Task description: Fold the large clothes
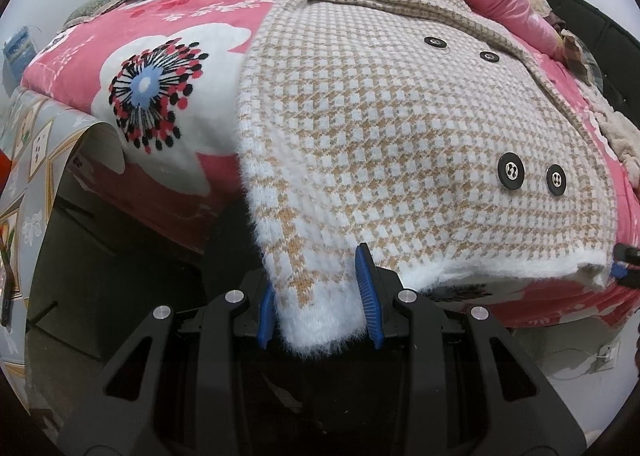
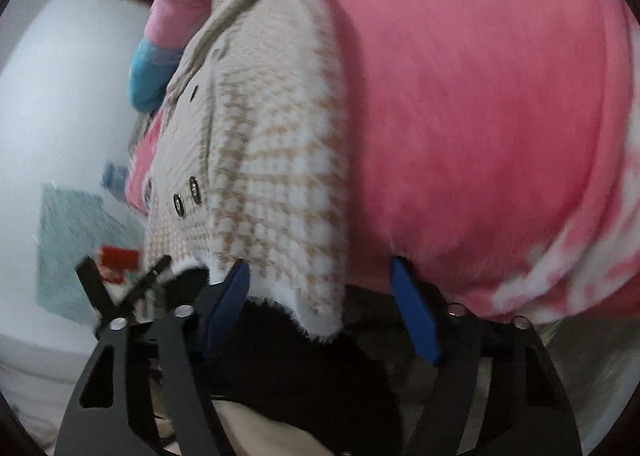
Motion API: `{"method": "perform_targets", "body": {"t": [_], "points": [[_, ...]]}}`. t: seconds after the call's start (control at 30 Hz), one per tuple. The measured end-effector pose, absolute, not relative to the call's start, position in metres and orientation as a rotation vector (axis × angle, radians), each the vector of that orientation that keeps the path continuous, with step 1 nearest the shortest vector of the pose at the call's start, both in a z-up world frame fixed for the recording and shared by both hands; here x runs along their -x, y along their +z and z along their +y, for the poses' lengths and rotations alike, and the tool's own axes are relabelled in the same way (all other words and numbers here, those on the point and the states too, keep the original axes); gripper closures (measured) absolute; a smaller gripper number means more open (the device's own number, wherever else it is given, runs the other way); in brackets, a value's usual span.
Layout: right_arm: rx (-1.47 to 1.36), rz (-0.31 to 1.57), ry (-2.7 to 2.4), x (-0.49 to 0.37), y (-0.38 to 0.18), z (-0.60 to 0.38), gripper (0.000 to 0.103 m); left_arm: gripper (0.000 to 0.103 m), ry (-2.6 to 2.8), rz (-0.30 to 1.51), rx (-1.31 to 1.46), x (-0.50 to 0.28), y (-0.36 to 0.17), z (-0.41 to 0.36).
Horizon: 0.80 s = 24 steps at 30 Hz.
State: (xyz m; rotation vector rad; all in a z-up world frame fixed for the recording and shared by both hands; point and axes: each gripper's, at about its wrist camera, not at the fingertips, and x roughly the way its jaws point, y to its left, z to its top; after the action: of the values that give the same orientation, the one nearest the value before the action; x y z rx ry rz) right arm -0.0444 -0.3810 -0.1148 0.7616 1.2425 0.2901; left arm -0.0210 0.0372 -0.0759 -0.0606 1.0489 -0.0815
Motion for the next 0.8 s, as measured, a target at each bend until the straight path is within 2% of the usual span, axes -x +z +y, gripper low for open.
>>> {"method": "perform_targets", "body": {"t": [0.13,0.17,0.2,0.3,0.47,0.8], "points": [[-0.889,1.289,0.304,0.043,-0.144,-0.374,0.055,0.069,-0.08,1.049,0.064,0.021,-0.076,0.037],[-0.902,1.29,0.309,0.042,-0.146,-0.372,0.062,0.069,-0.079,1.05,0.066,0.021,-0.076,0.037],[-0.904,1.286,0.316,0.042,-0.145,-0.372,0.075,0.069,-0.078,1.05,0.067,0.021,-0.076,0.037],[-0.866,1.269,0.359,0.04,-0.133,-0.366,0.09,0.069,-0.074,1.051,0.066,0.021,-0.076,0.036],[-0.745,1.272,0.357,0.035,-0.117,-0.348,0.091,0.069,-0.075,1.052,0.067,0.021,-0.076,0.036],[-0.732,1.288,0.347,0.034,-0.122,-0.359,0.091,0.069,-0.073,1.052,0.06,0.022,-0.076,0.036]]}}
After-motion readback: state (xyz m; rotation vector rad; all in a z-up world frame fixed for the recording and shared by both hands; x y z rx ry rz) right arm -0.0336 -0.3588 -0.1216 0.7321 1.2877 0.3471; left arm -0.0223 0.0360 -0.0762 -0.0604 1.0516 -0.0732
